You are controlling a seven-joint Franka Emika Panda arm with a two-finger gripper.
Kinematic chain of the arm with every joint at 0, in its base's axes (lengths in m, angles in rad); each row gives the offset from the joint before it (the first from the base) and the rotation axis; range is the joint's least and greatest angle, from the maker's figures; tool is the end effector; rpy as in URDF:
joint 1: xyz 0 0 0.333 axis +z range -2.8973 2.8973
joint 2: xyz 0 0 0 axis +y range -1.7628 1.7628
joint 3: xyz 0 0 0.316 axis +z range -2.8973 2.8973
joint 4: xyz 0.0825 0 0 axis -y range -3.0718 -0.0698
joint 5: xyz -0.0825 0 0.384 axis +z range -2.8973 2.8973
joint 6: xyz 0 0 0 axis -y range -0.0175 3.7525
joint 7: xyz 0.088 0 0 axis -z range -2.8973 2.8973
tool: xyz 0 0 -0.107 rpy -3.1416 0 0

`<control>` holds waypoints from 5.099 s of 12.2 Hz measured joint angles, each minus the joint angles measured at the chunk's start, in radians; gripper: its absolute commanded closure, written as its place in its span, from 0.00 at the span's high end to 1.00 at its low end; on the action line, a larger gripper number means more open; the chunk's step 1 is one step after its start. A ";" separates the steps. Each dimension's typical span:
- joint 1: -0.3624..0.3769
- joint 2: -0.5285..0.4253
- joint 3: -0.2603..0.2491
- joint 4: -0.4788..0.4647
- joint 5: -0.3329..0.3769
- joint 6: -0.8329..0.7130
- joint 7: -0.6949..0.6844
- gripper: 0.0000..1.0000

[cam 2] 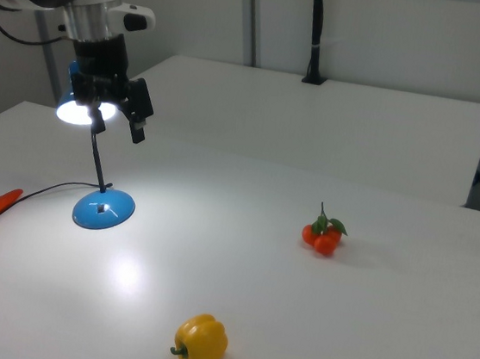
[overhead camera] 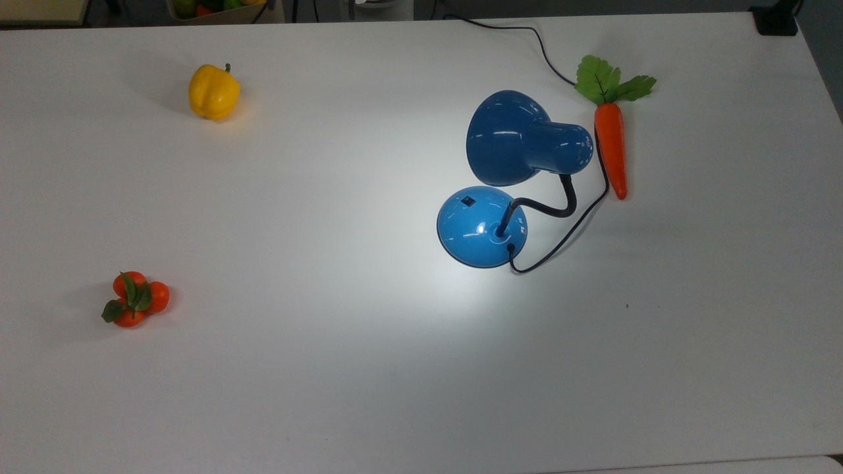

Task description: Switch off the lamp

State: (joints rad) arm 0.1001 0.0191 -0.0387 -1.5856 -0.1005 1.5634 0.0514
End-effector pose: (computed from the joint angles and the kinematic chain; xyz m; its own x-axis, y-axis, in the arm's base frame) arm 0.5582 0.0237 0.6068 0.9993 0.0095 -0.0360 0.0131 -0.9946 0.1030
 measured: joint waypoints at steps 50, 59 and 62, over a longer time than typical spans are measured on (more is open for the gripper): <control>0.081 0.175 0.108 -0.357 0.082 0.701 -0.386 0.00; 0.081 0.273 0.154 -0.389 0.082 0.919 -0.386 0.00; 0.081 0.281 0.170 -0.388 0.082 0.938 -0.386 0.00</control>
State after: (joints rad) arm 0.1808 0.3003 0.1312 -1.9733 -0.0183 2.5013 -0.3341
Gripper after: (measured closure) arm 0.991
